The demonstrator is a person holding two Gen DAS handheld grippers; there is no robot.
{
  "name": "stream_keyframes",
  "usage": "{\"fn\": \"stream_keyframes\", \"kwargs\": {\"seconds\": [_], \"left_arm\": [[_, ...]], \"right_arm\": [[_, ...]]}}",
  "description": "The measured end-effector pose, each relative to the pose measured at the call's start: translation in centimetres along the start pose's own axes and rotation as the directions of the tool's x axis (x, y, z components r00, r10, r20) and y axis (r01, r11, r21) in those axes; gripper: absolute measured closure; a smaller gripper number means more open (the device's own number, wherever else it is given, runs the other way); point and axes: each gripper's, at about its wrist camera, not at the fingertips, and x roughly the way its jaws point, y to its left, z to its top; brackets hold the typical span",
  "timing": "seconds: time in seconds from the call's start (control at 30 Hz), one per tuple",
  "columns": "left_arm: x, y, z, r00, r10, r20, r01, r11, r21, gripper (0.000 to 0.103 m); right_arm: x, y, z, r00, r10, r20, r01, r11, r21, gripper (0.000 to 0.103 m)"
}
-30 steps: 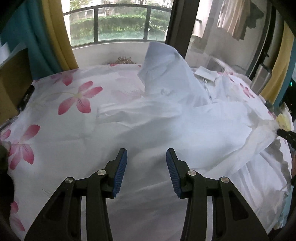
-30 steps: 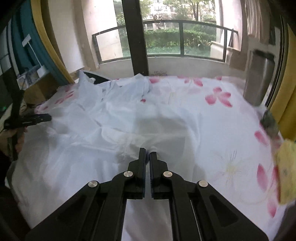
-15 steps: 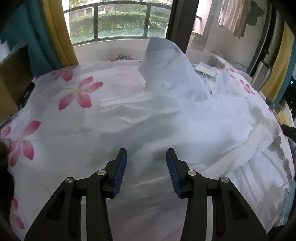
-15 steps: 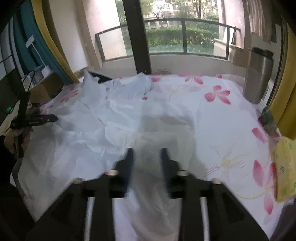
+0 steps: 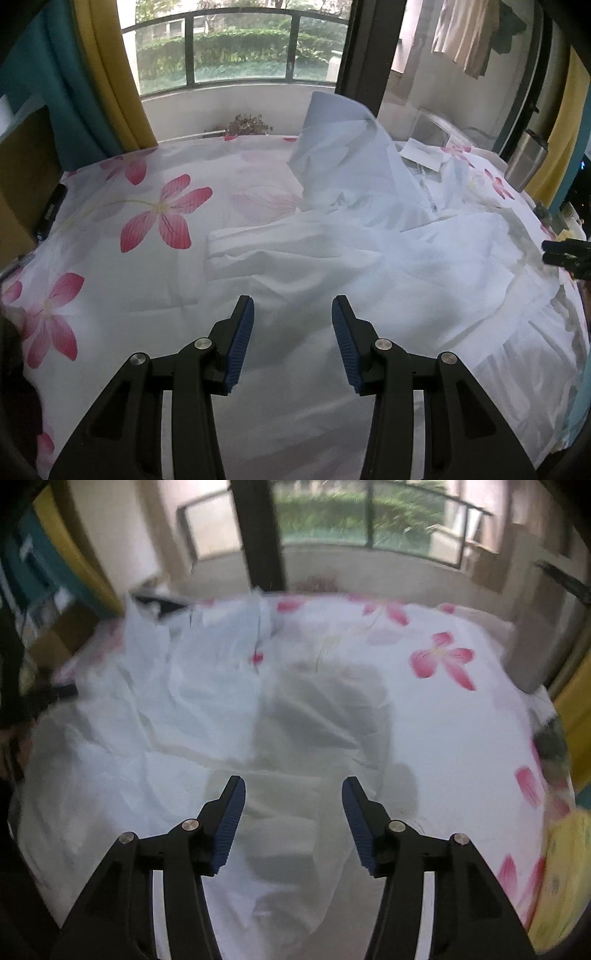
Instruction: Fold large clothes
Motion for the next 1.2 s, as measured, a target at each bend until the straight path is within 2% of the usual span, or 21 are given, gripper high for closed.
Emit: {"fn": "stream_keyframes", "kwargs": {"seconds": [0.13,0.17,0.2,0.23,0.27,0.3,0.33,0.37,0.4,0.43,0.57,0.63,0.73,0.8,0.87,0.93,0.97,1.07,1.13,1.17,1.2], "left_arm": [[1.5,0.9,0.4,0.999,-0.014,-0.041,0.014,1.000,-0.006,0.057],[1.8,1.3,0.4,0.999,-0.023,-0.048,0.022,1.000,-0.012,0.057],[2.1,1.6,0.4,0.998,-0.029,-0.049,0.028,0.999,-0.017,0.057],[2.1,1.9,0.4,0.999,-0.041,-0.034,0.040,0.999,-0.016,0.057],[2.2,1.9,0.4,0.999,-0.044,-0.029,0.044,0.999,-0.008,0.057],[2.2,2.0,0.4,0.999,-0.047,-0.024,0.047,0.999,0.005,0.058],[2.2,2.0,0.4,0.999,-0.045,-0.018,0.046,0.999,0.020,0.063],[2.3,2.0,0.4,0.999,-0.039,-0.017,0.040,0.999,0.026,0.082],[2.3,2.2,0.4,0.999,-0.037,-0.018,0.037,0.999,0.027,0.095],[2.0,2.5,0.5,0.999,-0.051,-0.006,0.051,0.999,0.011,0.096],[0.6,3.4,1.0,0.997,-0.050,0.062,0.051,0.999,-0.016,0.100],[0.0,3.8,1.4,0.995,-0.041,0.092,0.044,0.998,-0.034,0.100],[-1.2,4.7,2.0,0.989,-0.016,0.148,0.028,0.996,-0.079,0.100],[-1.8,4.7,2.3,0.985,0.002,0.173,0.014,0.996,-0.093,0.100],[-1.7,4.7,2.4,0.987,0.004,0.162,0.011,0.996,-0.087,0.100],[-0.6,4.4,2.1,0.992,0.009,0.130,0.002,0.996,-0.086,0.100],[0.0,4.4,1.9,0.995,0.006,0.103,0.003,0.996,-0.088,0.100],[1.6,4.3,1.1,0.999,0.001,0.035,0.002,0.995,-0.099,0.100],[1.8,4.1,0.9,1.000,0.010,0.019,-0.008,0.995,-0.095,0.098],[1.4,3.9,0.9,1.000,0.012,0.026,-0.009,0.995,-0.098,0.095],[1.0,3.8,0.9,0.999,0.011,0.031,-0.008,0.995,-0.100,0.086]], "right_arm": [[2.4,0.2,0.8,0.994,0.020,-0.112,-0.027,0.998,-0.059,0.048],[2.5,0.5,0.9,0.993,0.023,-0.116,-0.033,0.996,-0.085,0.052],[2.4,0.9,1.1,0.991,0.042,-0.125,-0.055,0.993,-0.103,0.061],[2.4,1.2,1.2,0.989,0.061,-0.138,-0.077,0.990,-0.118,0.085],[2.1,1.8,1.4,0.987,0.066,-0.144,-0.087,0.986,-0.145,0.094],[1.8,2.3,1.5,0.988,0.066,-0.143,-0.090,0.981,-0.170,0.095],[1.4,2.9,1.8,0.987,0.072,-0.141,-0.099,0.975,-0.201,0.097],[1.0,3.3,2.1,0.989,0.072,-0.132,-0.100,0.970,-0.221,0.097],[0.5,3.8,2.6,0.990,0.072,-0.120,-0.100,0.965,-0.242,0.098],[-0.1,4.2,3.1,0.992,0.069,-0.107,-0.096,0.960,-0.264,0.098],[-2.7,5.2,5.9,1.000,0.029,0.007,-0.025,0.943,-0.333,0.098],[-4.1,5.3,8.0,0.994,-0.010,0.105,0.048,0.930,-0.364,0.098],[-5.7,5.0,10.6,0.968,-0.071,0.241,0.161,0.911,-0.380,0.098],[-6.4,5.1,11.3,0.935,-0.112,0.338,0.254,0.875,-0.412,0.098],[-6.6,5.0,10.8,0.903,-0.136,0.408,0.322,0.843,-0.431,0.098],[-6.0,4.4,9.1,0.890,-0.130,0.437,0.335,0.837,-0.433,0.097],[-5.3,4.2,8.4,0.895,-0.121,0.429,0.325,0.836,-0.443,0.097],[-2.6,3.5,4.7,0.947,-0.104,0.303,0.239,0.860,-0.451,0.097],[-1.1,3.0,2.1,0.973,-0.083,0.217,0.173,0.883,-0.436,0.097],[-0.6,2.8,1.1,0.980,-0.074,0.183,0.146,0.897,-0.418,0.097],[-0.2,2.7,0.1,0.987,-0.055,0.150,0.111,0.912,-0.396,0.097]]}}
